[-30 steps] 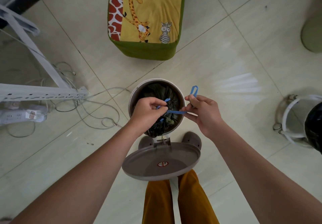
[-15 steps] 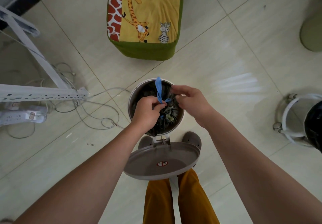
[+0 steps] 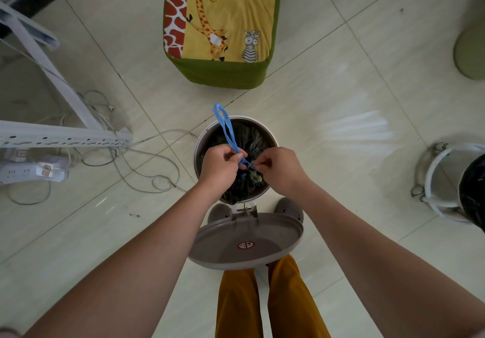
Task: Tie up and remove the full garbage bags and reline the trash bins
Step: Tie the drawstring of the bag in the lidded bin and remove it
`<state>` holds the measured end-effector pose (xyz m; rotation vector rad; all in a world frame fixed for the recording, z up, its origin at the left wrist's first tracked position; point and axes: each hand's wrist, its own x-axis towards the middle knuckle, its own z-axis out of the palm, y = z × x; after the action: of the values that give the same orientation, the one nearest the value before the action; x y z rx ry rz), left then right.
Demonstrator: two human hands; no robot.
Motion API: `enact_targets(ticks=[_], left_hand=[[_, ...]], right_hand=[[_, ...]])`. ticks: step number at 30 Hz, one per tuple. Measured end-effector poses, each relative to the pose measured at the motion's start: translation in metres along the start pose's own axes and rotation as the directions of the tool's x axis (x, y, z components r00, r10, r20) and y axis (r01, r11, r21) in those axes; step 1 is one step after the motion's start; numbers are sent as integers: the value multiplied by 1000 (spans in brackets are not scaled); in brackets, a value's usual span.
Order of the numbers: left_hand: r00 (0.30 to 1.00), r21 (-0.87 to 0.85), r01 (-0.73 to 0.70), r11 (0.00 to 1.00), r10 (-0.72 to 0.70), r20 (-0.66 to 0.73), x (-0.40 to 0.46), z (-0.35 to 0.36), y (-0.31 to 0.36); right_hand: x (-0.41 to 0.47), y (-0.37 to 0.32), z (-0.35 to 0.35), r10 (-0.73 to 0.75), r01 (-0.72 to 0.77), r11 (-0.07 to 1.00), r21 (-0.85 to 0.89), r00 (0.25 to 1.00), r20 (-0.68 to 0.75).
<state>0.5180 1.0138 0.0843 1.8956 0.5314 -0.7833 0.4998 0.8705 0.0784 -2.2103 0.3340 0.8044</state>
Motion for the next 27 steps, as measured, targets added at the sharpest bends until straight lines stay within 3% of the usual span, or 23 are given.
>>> enact_targets(ticks=[2,4,9,16,19,23,27], left_hand=[[1000,-5,10,1000,-10,-3,2,2,0],[1000,-23,20,1000,-21,-8,3,2,0],[1000,-98,18,995,-18,-1,3,-5,-1],[998,-237,56,970,-62,-18,-2,-8,-5],[998,-142,-9,990,0,-64,-4,-7,-5],[987,-10,-115,993,113,-115,-5,-8,-3],[982,32,-166,986,168,-86,-9,-9,-4]], right_hand=[[2,-8,3,-138,136,988,-69,990,-36],[3,-14,7,-172,173,985,8,983,-57],[2,-12,13,-38,86,906,415,992,-123],[7,-14,16,85,5,880,476,982,-167],[6,-17,20,60,8,908,419,987,-150],[3,-21,21,-106,123,982,147,988,-117],[5,-25,16,-179,178,984,-29,982,-52]])
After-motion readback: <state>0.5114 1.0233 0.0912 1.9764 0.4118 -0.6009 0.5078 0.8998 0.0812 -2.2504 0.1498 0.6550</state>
